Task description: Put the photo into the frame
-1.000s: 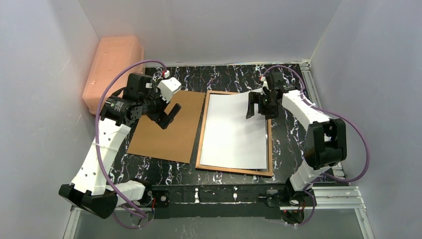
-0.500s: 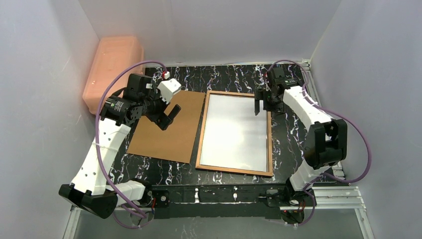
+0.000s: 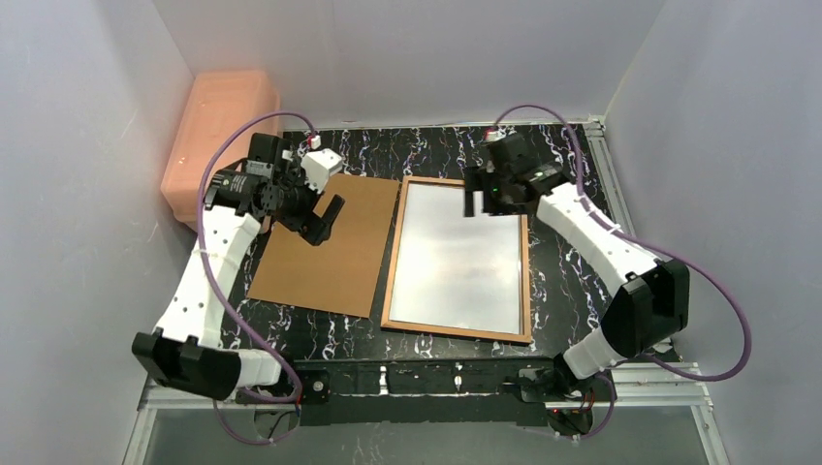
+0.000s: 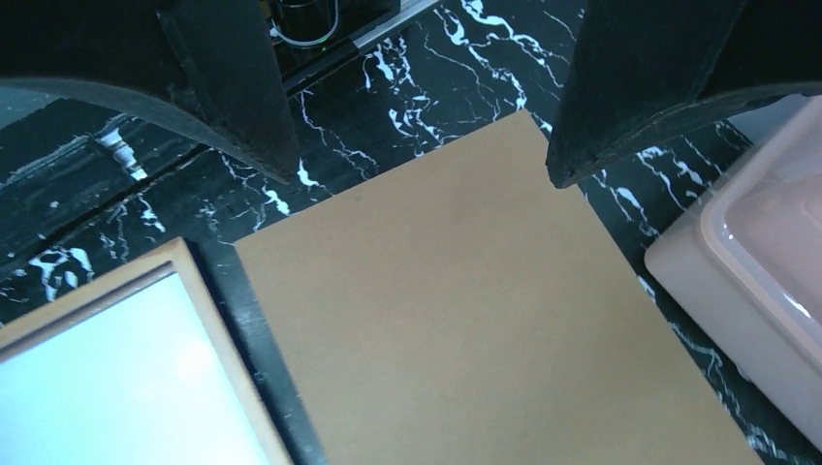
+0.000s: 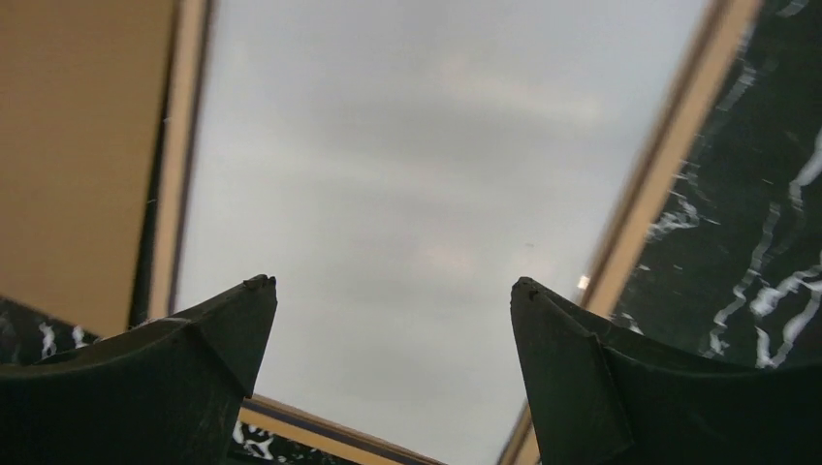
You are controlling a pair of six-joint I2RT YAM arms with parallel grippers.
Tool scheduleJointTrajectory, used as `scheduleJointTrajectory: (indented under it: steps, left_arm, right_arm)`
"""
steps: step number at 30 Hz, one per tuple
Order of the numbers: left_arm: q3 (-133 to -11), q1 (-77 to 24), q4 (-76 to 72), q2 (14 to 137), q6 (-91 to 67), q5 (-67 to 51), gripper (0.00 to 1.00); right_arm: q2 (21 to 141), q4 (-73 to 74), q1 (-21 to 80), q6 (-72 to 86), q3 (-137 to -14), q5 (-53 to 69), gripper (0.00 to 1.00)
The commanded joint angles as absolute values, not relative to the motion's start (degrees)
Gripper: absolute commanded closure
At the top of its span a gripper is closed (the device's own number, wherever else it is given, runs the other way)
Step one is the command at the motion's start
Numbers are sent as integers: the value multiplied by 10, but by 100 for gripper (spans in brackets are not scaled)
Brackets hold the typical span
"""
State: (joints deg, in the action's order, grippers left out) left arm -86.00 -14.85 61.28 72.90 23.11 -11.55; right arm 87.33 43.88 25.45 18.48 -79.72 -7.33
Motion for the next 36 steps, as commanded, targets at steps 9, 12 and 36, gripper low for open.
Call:
scheduleJointTrajectory:
  steps: [9,12,36]
  left_arm:
    - [-756,-2,597,775,349,-62,12]
    - [-748,41,597,759,364,-68,12]
    - [-675,79,554,711,466,-9,16]
  right_arm:
    - [1048,285,526,354,-926,-109,1]
    - [1101,271,550,374,-946,-103,1]
    - [1176,270,557,387,-904,-121,1]
